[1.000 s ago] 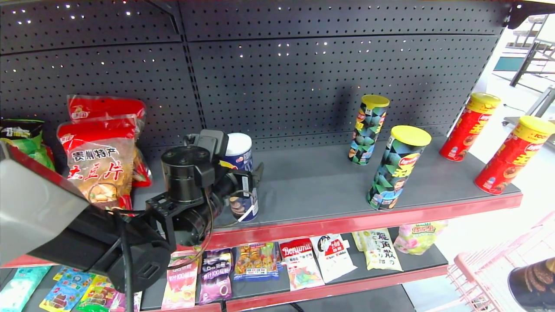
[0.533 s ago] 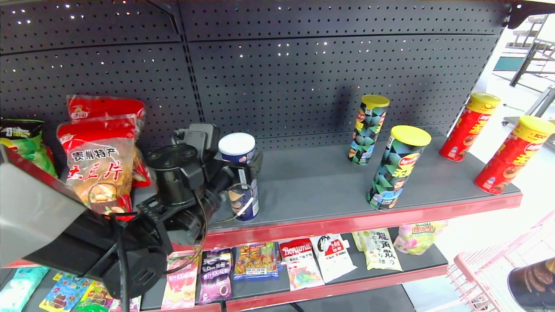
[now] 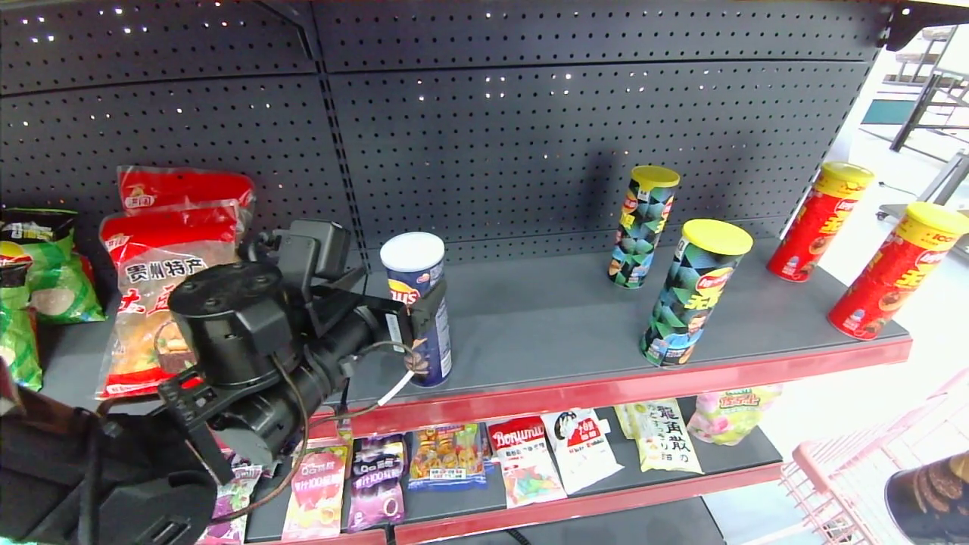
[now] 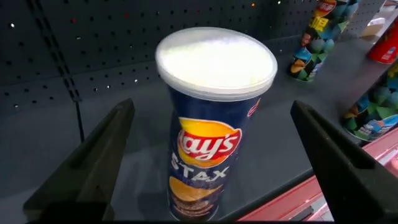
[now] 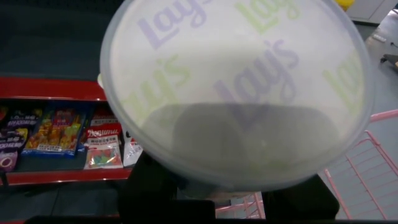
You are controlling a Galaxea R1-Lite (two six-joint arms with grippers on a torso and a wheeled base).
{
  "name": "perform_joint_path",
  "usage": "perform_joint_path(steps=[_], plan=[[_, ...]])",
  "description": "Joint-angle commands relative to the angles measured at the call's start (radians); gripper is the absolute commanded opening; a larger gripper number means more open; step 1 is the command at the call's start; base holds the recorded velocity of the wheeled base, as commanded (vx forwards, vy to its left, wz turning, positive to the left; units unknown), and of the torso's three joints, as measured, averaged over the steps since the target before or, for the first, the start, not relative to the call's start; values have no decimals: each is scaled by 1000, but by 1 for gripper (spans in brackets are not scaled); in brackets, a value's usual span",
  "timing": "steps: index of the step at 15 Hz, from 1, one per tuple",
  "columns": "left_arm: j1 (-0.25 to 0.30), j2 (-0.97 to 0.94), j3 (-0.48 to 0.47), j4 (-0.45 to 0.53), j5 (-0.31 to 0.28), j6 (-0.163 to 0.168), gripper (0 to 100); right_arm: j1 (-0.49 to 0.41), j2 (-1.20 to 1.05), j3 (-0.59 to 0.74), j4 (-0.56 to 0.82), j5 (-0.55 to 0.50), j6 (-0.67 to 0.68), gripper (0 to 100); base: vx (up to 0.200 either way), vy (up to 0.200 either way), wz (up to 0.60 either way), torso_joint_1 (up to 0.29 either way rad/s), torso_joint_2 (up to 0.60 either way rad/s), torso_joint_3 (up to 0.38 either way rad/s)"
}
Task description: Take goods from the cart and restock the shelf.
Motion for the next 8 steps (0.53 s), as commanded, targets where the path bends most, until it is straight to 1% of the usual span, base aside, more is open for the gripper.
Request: perform_joint_path(steps=[1, 3, 5, 7, 8], plan=[[7, -80, 9, 35, -3, 0, 100, 1, 2, 3, 0, -1, -1, 0, 0, 0, 0, 0, 0, 0], [15, -149, 43, 82, -21, 0, 100, 1, 4, 6, 0, -7, -1, 0, 0, 0, 0, 0, 0, 0], [21, -239, 85, 153, -47, 0, 100, 1, 4, 9, 0, -11, -1, 0, 0, 0, 0, 0, 0, 0], [67, -416, 142, 309, -95, 0, 100, 1, 4, 16, 1, -11, -3, 0, 0, 0, 0, 0, 0, 0], [87, -475, 153, 372, -111, 0, 100, -2, 4, 13, 10, -21, -7, 0, 0, 0, 0, 0, 0, 0]])
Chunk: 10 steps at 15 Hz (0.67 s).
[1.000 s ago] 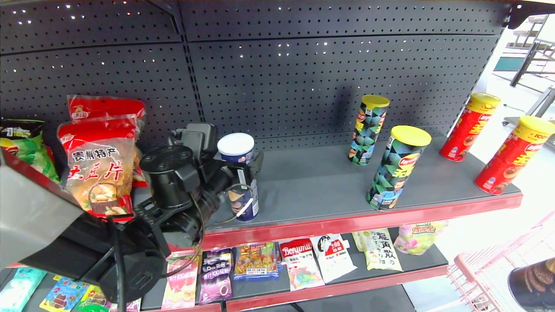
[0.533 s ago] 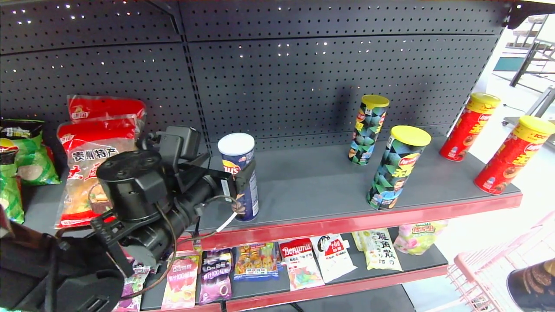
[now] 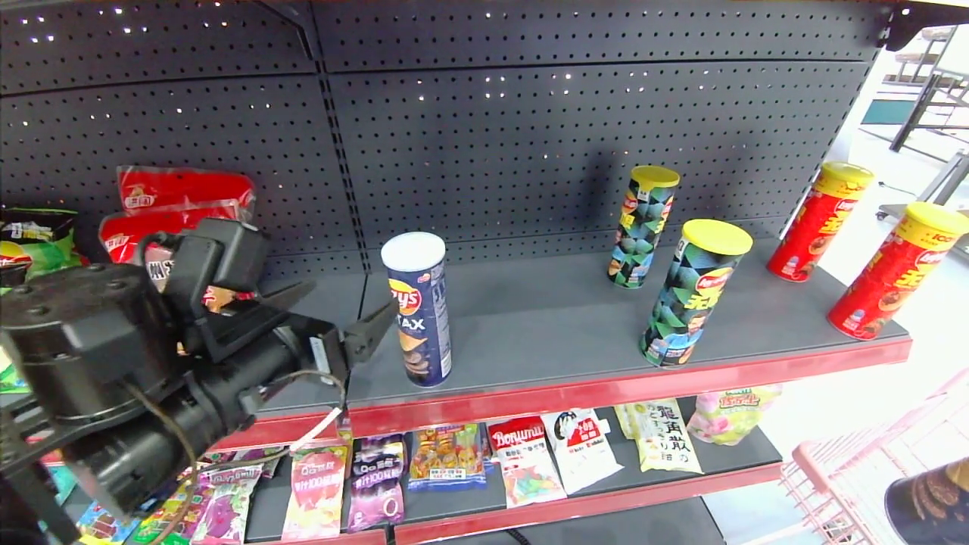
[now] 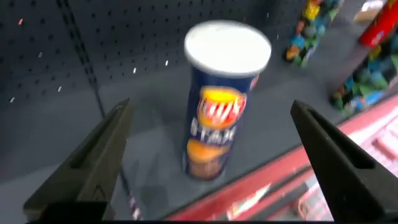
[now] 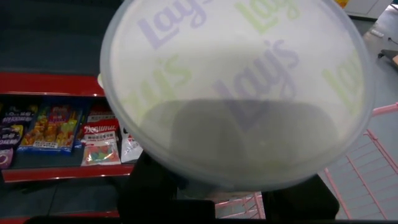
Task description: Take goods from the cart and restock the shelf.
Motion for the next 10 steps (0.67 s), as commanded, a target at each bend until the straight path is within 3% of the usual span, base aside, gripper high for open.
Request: perform_joint_path(steps=[1, 2, 3, 4, 5, 6, 8, 10], plan=[[86, -313, 56, 249, -72, 2, 100, -12, 12, -14, 31, -19, -3, 0, 0, 0, 0, 0, 0, 0], [105, -380, 55, 334, -96, 8, 100, -9, 20, -18, 34, -13, -3, 0, 0, 0, 0, 0, 0, 0], [151, -552, 49, 558, -167, 42, 100, -8, 46, -20, 31, -7, -3, 0, 0, 0, 0, 0, 0, 0], [163, -604, 46, 631, -185, 51, 100, -6, 52, -21, 28, -10, -4, 0, 0, 0, 0, 0, 0, 0], [177, -751, 29, 842, -215, 74, 100, -6, 78, -28, 26, -7, -6, 0, 0, 0, 0, 0, 0, 0], [177, -834, 27, 948, -213, 90, 100, -6, 86, -51, 40, -7, -9, 0, 0, 0, 0, 0, 0, 0], [183, -905, 29, 1035, -195, 94, 100, 3, 121, -71, 52, -3, -12, 0, 0, 0, 0, 0, 0, 0], [238, -857, 32, 1034, -93, 76, 100, 6, 132, -63, 52, 27, -15, 0, 0, 0, 0, 0, 0, 0]])
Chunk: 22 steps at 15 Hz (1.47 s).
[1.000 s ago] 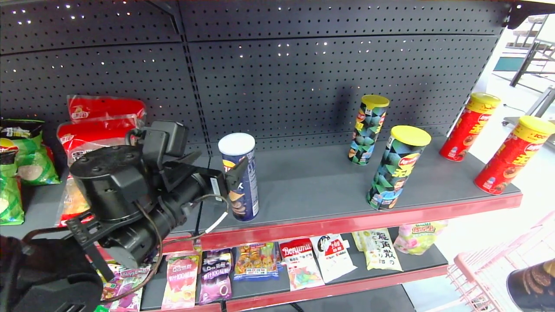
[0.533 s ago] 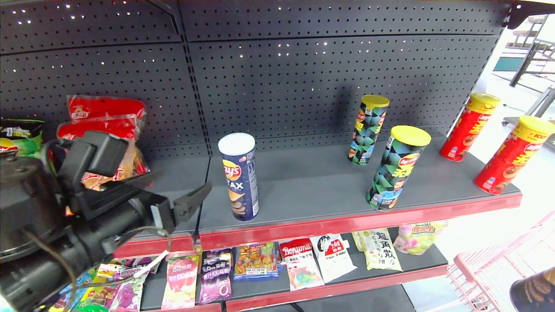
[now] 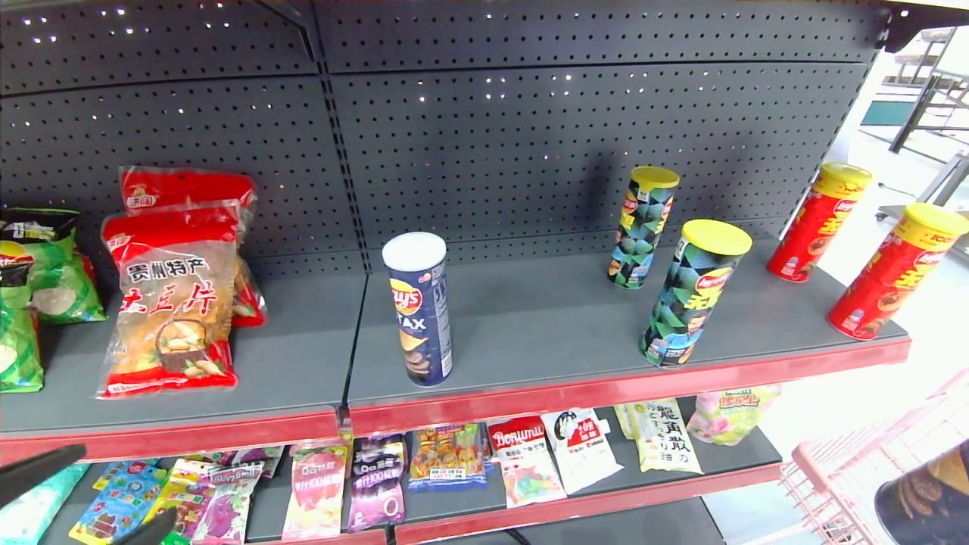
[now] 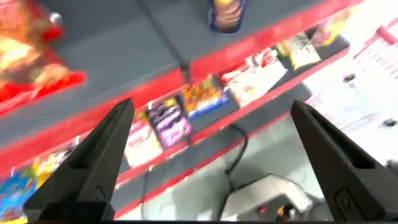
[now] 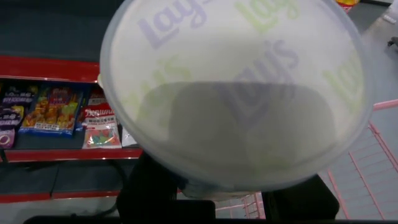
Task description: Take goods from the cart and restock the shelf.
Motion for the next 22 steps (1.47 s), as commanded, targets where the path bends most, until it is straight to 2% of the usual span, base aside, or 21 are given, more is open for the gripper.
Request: perform_joint_path(steps=[1, 3, 5, 6, 7, 8, 12, 14, 16, 18, 22], plan=[[65, -45, 11, 8, 53, -11, 100, 2, 13, 14, 6, 2, -1, 0, 0, 0, 0, 0, 0, 0], [62, -40, 13, -1, 17, -3, 100, 2, 13, 18, 6, 2, -8, 0, 0, 0, 0, 0, 0, 0], [66, -36, 2, 16, 17, 2, 100, 2, 18, 15, 3, 2, -17, 0, 0, 0, 0, 0, 0, 0], [60, -37, 2, 44, -13, 45, 100, 2, 21, 14, 3, 2, -20, 0, 0, 0, 0, 0, 0, 0], [65, -36, 2, 33, -79, 42, 100, 2, 20, 12, 3, 2, -20, 0, 0, 0, 0, 0, 0, 0], [71, -30, 2, 28, -92, 43, 100, 2, 20, 12, 3, 2, -20, 0, 0, 0, 0, 0, 0, 0], [72, -23, 2, 19, -92, 58, 100, 2, 18, 11, 4, 2, -20, 0, 0, 0, 0, 0, 0, 0], [72, -30, 4, 19, -90, 80, 100, 2, 15, 14, 4, 2, -20, 0, 0, 0, 0, 0, 0, 0], [74, -28, 8, 19, -78, 115, 100, 2, 10, 20, 6, 2, -32, 0, 0, 0, 0, 0, 0, 0], [75, -27, 19, 19, -73, 120, 100, 2, 4, 20, 6, 4, -35, 0, 0, 0, 0, 0, 0, 0], [74, -28, 21, 21, -53, 150, 100, 2, 4, 22, 6, 2, -37, 0, 0, 0, 0, 0, 0, 0]])
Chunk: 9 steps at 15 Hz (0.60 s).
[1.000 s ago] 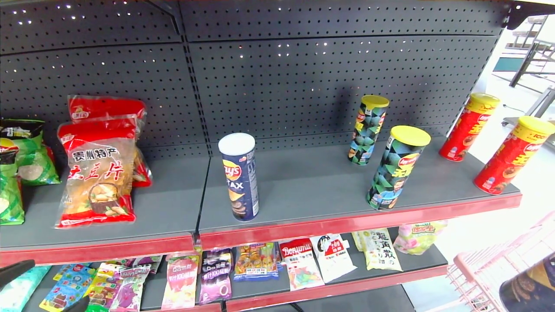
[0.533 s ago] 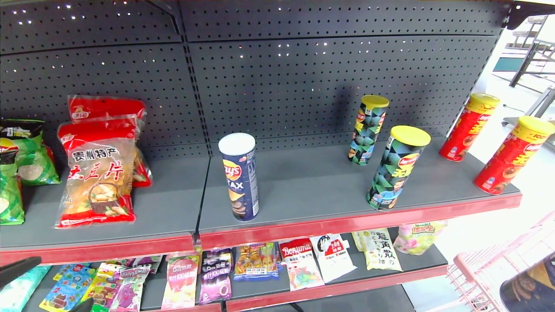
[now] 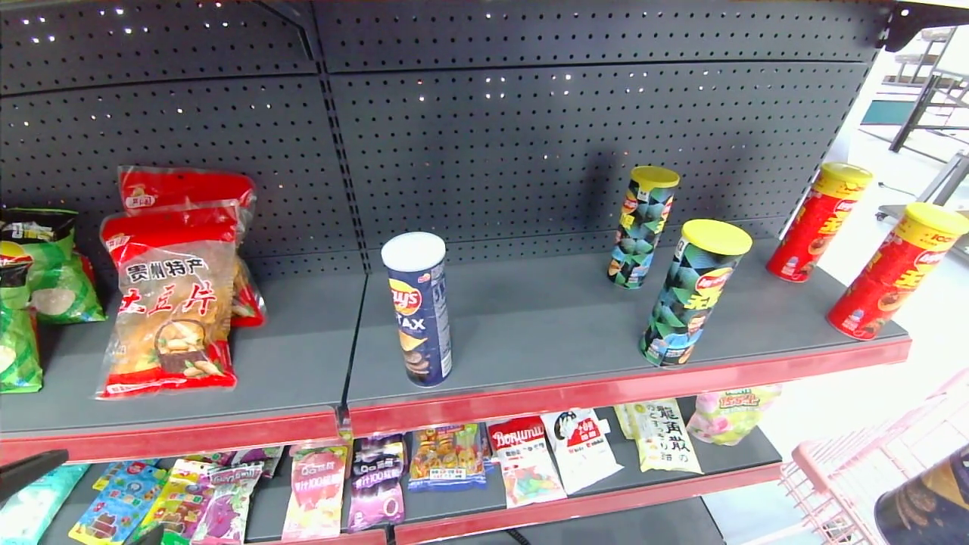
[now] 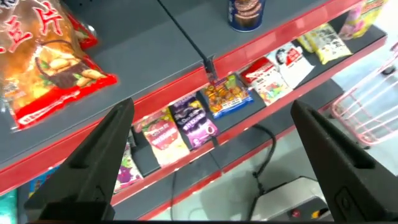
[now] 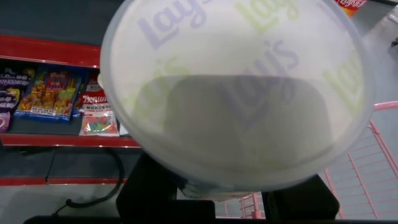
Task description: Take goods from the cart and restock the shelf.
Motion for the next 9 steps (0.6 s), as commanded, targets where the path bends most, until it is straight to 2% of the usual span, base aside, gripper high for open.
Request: perform_joint_path(steps=[1, 3, 9], plan=[[-1, 8, 3, 1, 0, 2, 100, 1, -2, 4, 0, 0, -3, 0, 0, 0, 0, 0, 0, 0], [-1, 11, 7, -1, 0, 2, 100, 1, -3, 13, 0, 2, -22, 0, 0, 0, 0, 0, 0, 0], [-1, 12, 11, 1, -2, 2, 100, 1, -3, 22, -2, 3, -26, 0, 0, 200, 0, 7, 3, -1]])
